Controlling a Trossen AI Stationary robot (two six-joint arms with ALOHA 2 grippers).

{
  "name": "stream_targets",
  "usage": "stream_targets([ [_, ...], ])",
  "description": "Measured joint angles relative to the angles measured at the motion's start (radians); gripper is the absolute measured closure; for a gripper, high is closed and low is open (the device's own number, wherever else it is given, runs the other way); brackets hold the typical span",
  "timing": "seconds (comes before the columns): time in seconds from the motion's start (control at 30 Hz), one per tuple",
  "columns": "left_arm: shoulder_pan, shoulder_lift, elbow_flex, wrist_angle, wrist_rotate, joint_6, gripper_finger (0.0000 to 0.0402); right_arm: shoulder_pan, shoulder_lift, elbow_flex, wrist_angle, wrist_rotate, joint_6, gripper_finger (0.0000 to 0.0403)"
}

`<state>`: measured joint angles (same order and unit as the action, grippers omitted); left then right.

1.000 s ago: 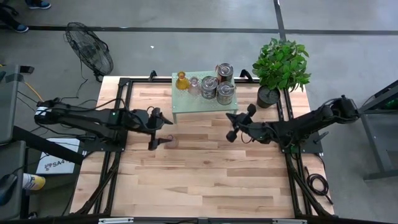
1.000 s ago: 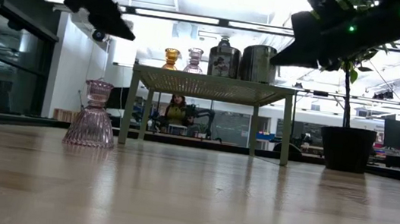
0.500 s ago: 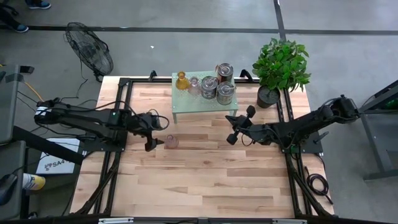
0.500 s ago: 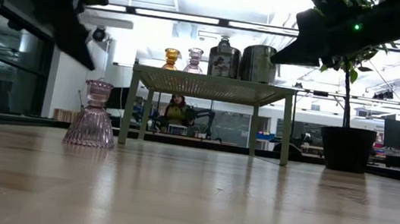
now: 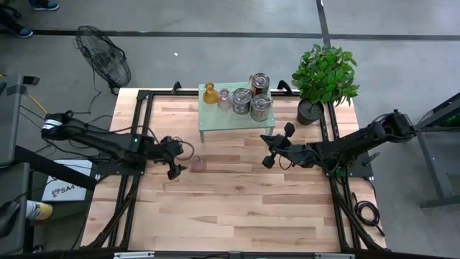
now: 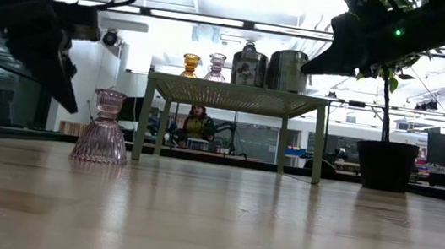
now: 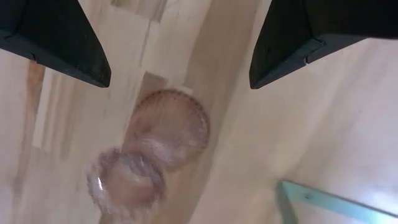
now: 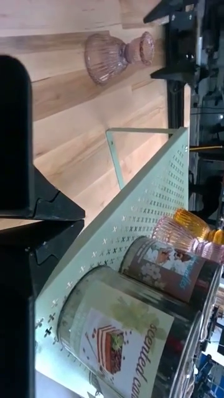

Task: Pick & Place candle stick holders
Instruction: Put the purple candle holder on the shelf

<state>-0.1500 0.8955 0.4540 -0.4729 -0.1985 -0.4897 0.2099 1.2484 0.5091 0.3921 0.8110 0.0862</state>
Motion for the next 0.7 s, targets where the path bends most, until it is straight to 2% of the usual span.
stream_targets([
  [0.13, -0.071, -0.009, -0.101, 0.159, -0.034, -0.016, 0.0025, 0.007, 0.000, 0.000, -0.004, 0.010, -0.007, 0.0403],
  [0.37, -0.171, -0.021, -0.242, 0.353, -0.177, -0.050, 0.0025, 0.007, 0.000, 0.000, 0.001, 0.008, -0.016, 0.0403],
  [0.57, -0.185, -0.021, -0.312, 0.505, -0.294, -0.038, 0.0025, 0.007, 0.000, 0.000, 0.006, 0.018, -0.016, 0.0403],
  [0.7, -0.184, -0.021, -0.340, 0.622, -0.307, 0.025, 0.0025, 0.007, 0.000, 0.000, 0.007, 0.010, -0.016, 0.0403],
])
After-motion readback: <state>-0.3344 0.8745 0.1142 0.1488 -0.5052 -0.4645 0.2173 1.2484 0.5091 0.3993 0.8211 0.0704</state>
